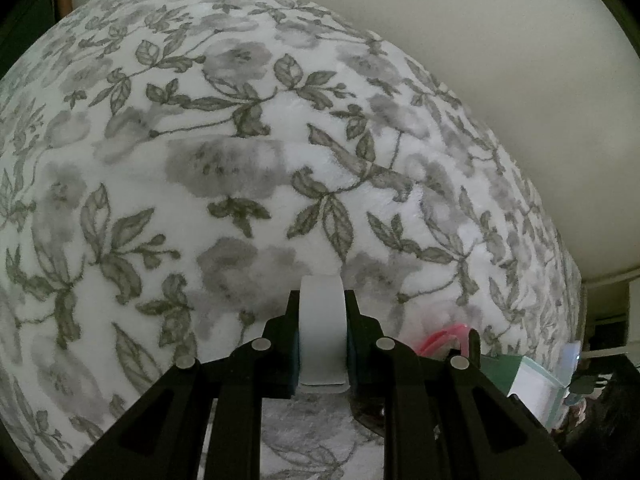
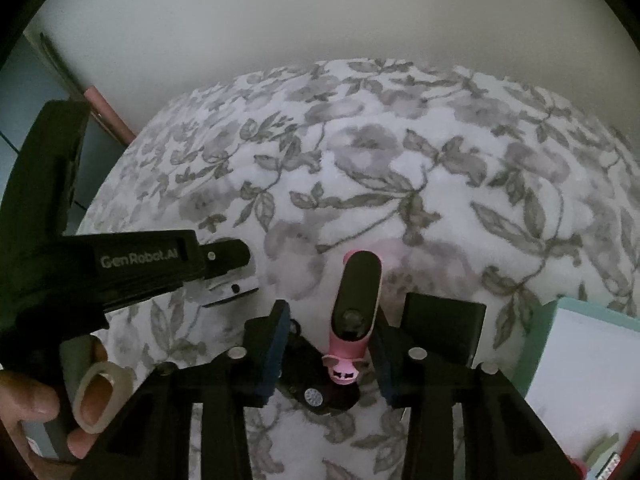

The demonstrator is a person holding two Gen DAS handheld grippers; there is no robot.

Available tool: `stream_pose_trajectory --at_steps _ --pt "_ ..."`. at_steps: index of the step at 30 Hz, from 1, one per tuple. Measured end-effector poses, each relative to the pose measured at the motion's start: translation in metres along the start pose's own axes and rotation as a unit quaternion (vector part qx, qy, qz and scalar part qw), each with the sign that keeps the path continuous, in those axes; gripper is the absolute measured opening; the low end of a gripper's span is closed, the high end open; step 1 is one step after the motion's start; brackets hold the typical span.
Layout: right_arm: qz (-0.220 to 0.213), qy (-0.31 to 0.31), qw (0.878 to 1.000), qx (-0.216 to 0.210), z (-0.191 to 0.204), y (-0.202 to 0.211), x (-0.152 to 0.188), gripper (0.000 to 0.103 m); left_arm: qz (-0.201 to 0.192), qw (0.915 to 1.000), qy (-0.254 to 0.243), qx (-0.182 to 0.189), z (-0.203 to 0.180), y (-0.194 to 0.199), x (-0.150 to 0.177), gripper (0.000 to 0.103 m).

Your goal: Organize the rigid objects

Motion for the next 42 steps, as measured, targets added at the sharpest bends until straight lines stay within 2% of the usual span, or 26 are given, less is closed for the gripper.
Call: stream_pose_trajectory --at_steps 3,4,8,15,20,25,31,42 --pt "-0.003 -0.005 1.0 0.007 -0.005 0.0 -0.001 0.024 0.002 1.0 -0.003 -0.008 0.001 -0.003 0.001 0.019" --pt "-0.005 -0.007 1.0 0.007 -0.006 0.002 -0.001 0.023 0.004 1.0 -0.002 -0.008 0.001 -0.004 0.001 0.019" --pt "-0.011 -0.005 1.0 0.021 -0.009 0.003 -0.003 0.023 0.002 0.9998 -0.006 -0.021 0.003 -0.006 0.001 0.02" --pt "-0.015 -0.009 1.0 0.013 -0.009 0.005 -0.003 0.02 -0.005 0.9999 -0.013 -0.008 -0.001 0.0 -0.001 0.019" --pt "-0.035 -0.011 0.999 0.01 -0.008 0.022 -0.008 0.02 -0.042 0.9987 -0.027 0.01 -0.011 0.031 -0.008 0.019" --pt "-0.073 -0.01 0.997 0.01 -0.006 0.056 -0.021 0.02 -0.079 0.9957 -0.043 0.022 -0.023 0.065 -0.013 0.019" --pt "-0.117 -0.023 0.993 0.024 -0.019 0.103 -0.031 0.02 -0.113 0.9901 -0.073 0.041 -0.055 0.099 -0.009 0.019" --pt "-0.161 -0.093 0.978 0.089 -0.087 0.188 -0.019 0.02 -0.116 0.9796 -0.149 0.069 -0.126 0.118 0.022 0.019"
Point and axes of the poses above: each gripper's, at about its wrist camera, not at the fingertips, and y roughly against the way its jaws point, z to its left, x to its underside, the point moved 4 cm from there along -y, roughly the way its jaws point, and after that the axes turned 1 degree about -x, right-handed, at the moved point
